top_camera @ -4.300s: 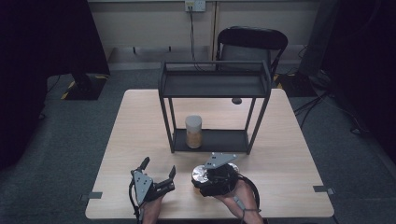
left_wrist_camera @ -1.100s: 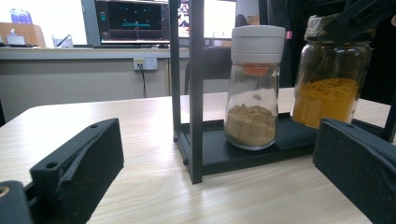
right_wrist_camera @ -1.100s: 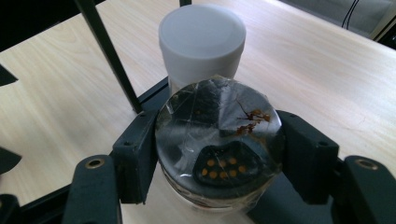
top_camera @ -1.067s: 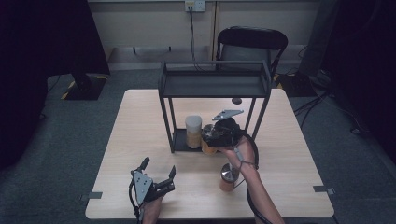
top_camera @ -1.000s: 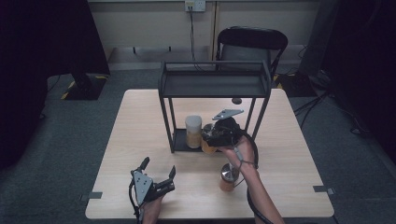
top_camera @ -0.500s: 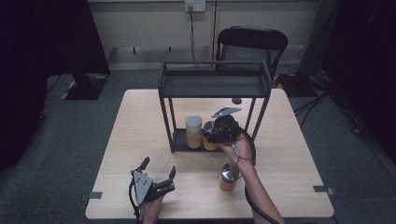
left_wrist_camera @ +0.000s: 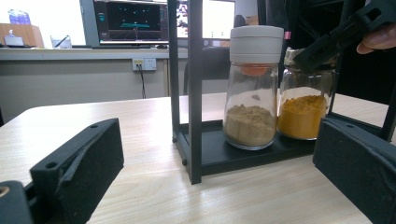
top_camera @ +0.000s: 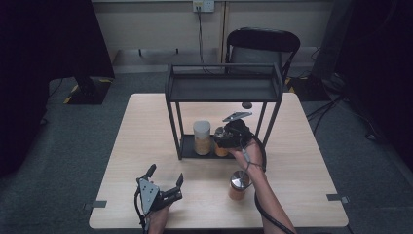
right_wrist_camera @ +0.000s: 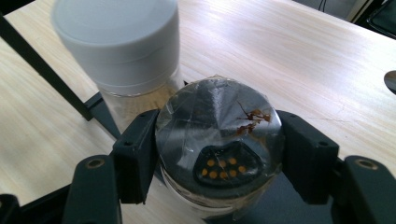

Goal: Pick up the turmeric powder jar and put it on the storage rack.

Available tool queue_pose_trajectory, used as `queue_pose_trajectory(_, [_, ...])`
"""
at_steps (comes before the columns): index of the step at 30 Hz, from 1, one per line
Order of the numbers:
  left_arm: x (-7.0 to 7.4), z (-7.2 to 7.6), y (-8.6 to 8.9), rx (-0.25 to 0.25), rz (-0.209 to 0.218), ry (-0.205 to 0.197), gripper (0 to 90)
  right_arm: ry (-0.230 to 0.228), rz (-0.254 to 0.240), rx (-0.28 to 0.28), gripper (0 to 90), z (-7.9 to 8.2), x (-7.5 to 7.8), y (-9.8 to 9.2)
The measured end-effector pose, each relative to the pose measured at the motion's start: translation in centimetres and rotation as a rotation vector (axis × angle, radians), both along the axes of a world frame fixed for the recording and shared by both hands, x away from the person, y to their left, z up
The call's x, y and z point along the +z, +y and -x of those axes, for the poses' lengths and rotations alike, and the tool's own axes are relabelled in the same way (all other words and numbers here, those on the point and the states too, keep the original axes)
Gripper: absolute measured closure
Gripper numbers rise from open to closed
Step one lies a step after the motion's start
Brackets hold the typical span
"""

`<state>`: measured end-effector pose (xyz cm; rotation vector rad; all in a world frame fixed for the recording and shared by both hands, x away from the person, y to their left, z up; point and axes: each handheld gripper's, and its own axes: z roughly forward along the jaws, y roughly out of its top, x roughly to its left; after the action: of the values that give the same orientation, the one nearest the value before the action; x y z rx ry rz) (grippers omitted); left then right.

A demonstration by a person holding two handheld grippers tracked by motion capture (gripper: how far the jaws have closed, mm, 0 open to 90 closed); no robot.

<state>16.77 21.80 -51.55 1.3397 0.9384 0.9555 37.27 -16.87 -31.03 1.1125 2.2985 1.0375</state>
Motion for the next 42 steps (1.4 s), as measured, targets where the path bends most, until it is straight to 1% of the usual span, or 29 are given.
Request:
queue_pose_trajectory(2, [0.0,0.0,0.01,0.0,0.0,0.0,1.2,0.008,-0.001,-0.004,34.6,-0.19,-0.09,0.0])
queue_pose_trajectory(10, [-0.02,0.01,0.01,0.0,0.0,-0.001,1.2,0.011,0.012,-0.013,34.6,-0.4,-0.38,0.12])
queue_pose_trajectory(14, [-0.01,0.01,0.01,0.0,-0.001,-0.001,1.2,0.018,-0.001,-0.018,34.6,-0.54,-0.58,-0.17])
queue_pose_trajectory(22, [-0.02,0.01,-0.02,0.001,-0.001,-0.001,1.2,0.024,0.001,-0.012,34.5,-0.7,-0.51,-0.29])
queue_pose_trajectory(25, [-0.02,0.02,-0.02,0.001,-0.001,-0.001,1.2,0.018,-0.004,-0.013,34.4,-0.57,-0.65,-0.34])
queue_pose_trajectory(30, [-0.02,0.02,-0.03,0.002,-0.001,-0.001,1.2,0.023,0.002,-0.011,34.3,-0.64,-0.51,-0.3])
queue_pose_trajectory(42, [-0.01,0.01,-0.03,0.002,0.0,-0.001,1.2,0.026,-0.006,-0.023,34.0,-0.61,-0.6,-0.24])
